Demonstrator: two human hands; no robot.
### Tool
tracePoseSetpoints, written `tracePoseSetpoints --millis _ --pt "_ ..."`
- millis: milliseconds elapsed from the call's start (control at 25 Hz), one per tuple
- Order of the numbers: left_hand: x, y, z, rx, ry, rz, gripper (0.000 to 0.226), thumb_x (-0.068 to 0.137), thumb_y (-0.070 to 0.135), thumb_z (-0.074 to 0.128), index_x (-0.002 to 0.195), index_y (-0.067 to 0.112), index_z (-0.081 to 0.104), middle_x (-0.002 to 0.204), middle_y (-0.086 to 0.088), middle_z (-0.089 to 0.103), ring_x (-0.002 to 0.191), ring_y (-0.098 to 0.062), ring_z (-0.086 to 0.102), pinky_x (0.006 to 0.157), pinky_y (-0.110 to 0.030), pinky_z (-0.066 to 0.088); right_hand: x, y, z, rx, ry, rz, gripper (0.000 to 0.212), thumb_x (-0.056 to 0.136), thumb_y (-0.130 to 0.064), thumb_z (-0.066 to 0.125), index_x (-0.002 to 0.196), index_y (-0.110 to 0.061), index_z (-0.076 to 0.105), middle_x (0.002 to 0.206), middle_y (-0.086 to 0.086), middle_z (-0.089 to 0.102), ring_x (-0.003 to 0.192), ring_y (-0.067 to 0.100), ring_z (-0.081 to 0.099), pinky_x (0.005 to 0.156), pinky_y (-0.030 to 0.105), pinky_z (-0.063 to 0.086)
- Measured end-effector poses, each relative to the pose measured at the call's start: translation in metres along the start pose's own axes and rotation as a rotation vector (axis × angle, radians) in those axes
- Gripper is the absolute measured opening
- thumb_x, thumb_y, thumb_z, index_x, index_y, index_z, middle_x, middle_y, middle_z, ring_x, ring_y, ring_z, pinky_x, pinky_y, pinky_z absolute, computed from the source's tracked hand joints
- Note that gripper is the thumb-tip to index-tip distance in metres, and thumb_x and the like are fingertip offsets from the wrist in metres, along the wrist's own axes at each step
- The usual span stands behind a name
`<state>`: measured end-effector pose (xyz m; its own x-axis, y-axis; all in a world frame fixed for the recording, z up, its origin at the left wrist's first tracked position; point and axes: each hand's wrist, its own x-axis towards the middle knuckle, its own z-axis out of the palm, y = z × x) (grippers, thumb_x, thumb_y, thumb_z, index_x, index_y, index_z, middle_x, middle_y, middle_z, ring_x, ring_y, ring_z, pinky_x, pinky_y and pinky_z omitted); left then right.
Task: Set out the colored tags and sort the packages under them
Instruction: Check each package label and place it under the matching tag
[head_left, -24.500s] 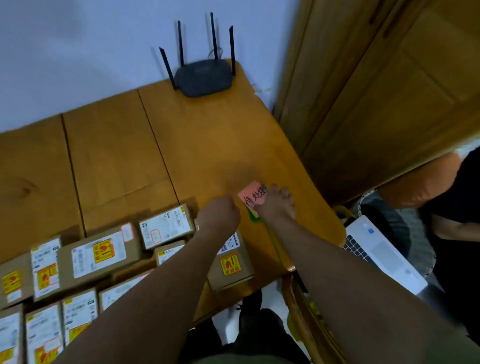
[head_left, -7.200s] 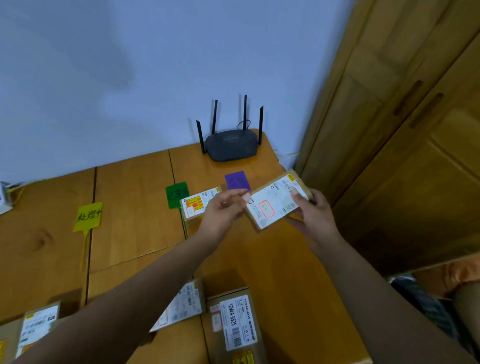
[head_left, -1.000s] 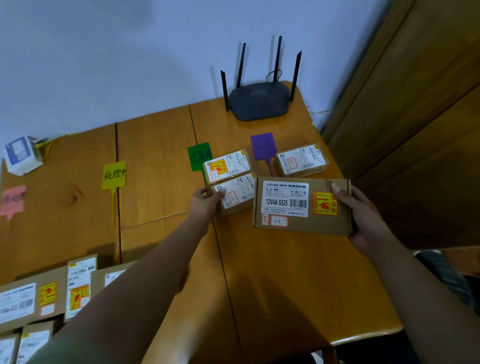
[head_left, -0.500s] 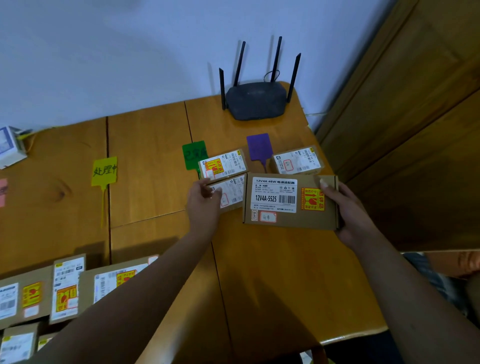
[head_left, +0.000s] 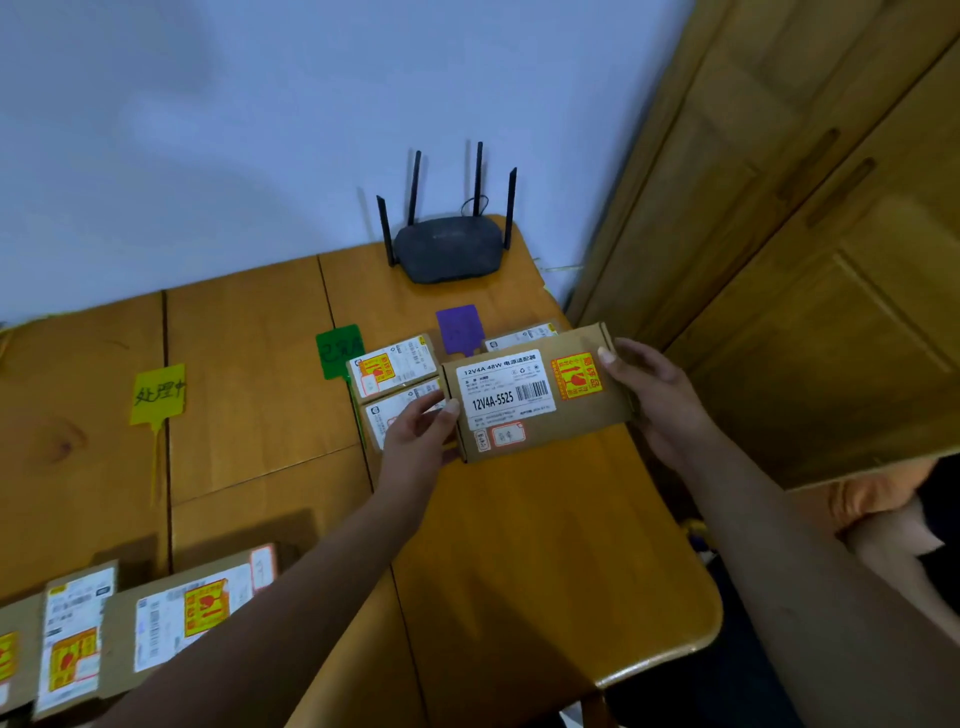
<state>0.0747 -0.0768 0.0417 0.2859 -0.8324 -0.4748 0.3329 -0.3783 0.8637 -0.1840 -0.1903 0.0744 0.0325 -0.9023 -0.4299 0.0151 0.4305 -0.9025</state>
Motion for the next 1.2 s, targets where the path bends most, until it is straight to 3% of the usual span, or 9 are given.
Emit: tracePoseSetpoints --millis 160,320,440,560,680,760,920,1080,1200 --pt "-0.007 -0.007 0.014 -0.015 0.001 -0.024 0.035 0.102 0.024 0.066 0.135 0.015 0.059 0.118 -0.008 0.079 0.108 -0.026 0.077 0.09 -0.044 0.064 -0.001 0.007 -0.018 -0.051 0.053 -0.003 0.019 0.093 -0.024 0.078 0.11 -0.03 0.072 0.121 0.0 0.074 0.111 0.016 0.069 0.082 0.031 0.056" --pt "-0.007 -0.017 0.031 0.033 0.015 -0.047 0.035 0.102 0.024 0.066 0.133 0.011 0.058 0.122 -0.01 0.076 0.11 -0.024 0.075 0.09 -0.041 0.063 0.004 0.02 -0.032 -0.085 0.093 -0.003 0.035 0.095 -0.024 0.075 0.13 -0.02 0.069 0.117 -0.004 0.072 0.109 0.013 0.067 0.078 0.03 0.053" --pt "-0.003 -0.026 0.048 0.129 0.005 -0.059 0.032 0.104 0.028 0.062 0.133 0.013 0.065 0.121 -0.004 0.077 0.117 -0.02 0.071 0.097 -0.04 0.059 0.015 0.031 -0.045 -0.099 0.126 0.002 0.034 0.098 -0.022 0.072 0.131 -0.018 0.067 0.117 -0.003 0.071 0.107 0.013 0.065 0.077 0.03 0.053" --pt "0.002 -0.038 0.066 0.187 -0.039 -0.121 0.028 0.107 0.03 0.057 0.128 0.019 0.073 0.113 0.003 0.081 0.116 -0.016 0.07 0.086 -0.027 0.055 0.03 0.042 -0.057 -0.144 0.176 0.007 0.037 0.099 -0.021 0.07 0.136 -0.016 0.066 0.113 -0.003 0.068 0.097 0.005 0.061 0.071 0.023 0.049" --pt "0.014 -0.053 0.081 0.21 -0.046 -0.211 0.031 0.106 0.025 0.058 0.13 0.012 0.072 0.121 -0.003 0.078 0.118 -0.019 0.07 0.093 -0.031 0.057 0.051 0.061 -0.065 -0.233 0.235 0.039 0.039 0.1 -0.024 0.07 0.138 -0.016 0.066 0.116 -0.002 0.062 0.096 0.011 0.061 0.066 0.021 0.044" --pt "0.024 -0.062 0.086 0.236 -0.05 -0.228 0.03 0.106 0.022 0.059 0.131 0.012 0.072 0.124 -0.003 0.077 0.111 -0.013 0.073 0.093 -0.029 0.059 0.065 0.077 -0.066 -0.274 0.245 0.08 0.042 0.1 -0.025 0.07 0.14 -0.016 0.065 0.119 -0.001 0.062 0.107 0.017 0.059 0.072 0.023 0.045" --pt "0.048 -0.072 0.089 0.264 -0.023 -0.249 0.023 0.104 0.016 0.06 0.121 0.016 0.075 0.099 0.008 0.082 0.079 0.006 0.076 0.06 -0.008 0.056 0.089 0.102 -0.064 -0.287 0.203 0.174 0.05 0.099 -0.031 0.07 0.146 -0.018 0.06 0.139 0.007 0.066 0.126 0.026 0.061 0.11 0.045 0.05" --pt "0.069 -0.076 0.088 0.263 0.014 -0.273 0.018 0.104 0.017 0.061 0.104 0.029 0.074 0.092 0.014 0.083 0.077 0.007 0.076 0.059 -0.008 0.056 0.102 0.115 -0.059 -0.216 0.176 0.225 0.051 0.099 -0.043 0.066 0.146 -0.022 0.06 0.12 -0.007 0.06 0.117 0.018 0.053 0.101 0.038 0.045" --pt "0.068 -0.078 0.087 0.283 0.009 -0.292 0.019 0.104 0.014 0.059 0.115 0.022 0.073 0.099 0.011 0.081 0.085 0.001 0.076 0.073 -0.018 0.058 0.099 0.119 -0.057 -0.221 0.128 0.194 0.051 0.102 -0.044 0.062 0.148 -0.025 0.057 0.11 -0.017 0.056 0.115 0.014 0.048 0.094 0.034 0.037"
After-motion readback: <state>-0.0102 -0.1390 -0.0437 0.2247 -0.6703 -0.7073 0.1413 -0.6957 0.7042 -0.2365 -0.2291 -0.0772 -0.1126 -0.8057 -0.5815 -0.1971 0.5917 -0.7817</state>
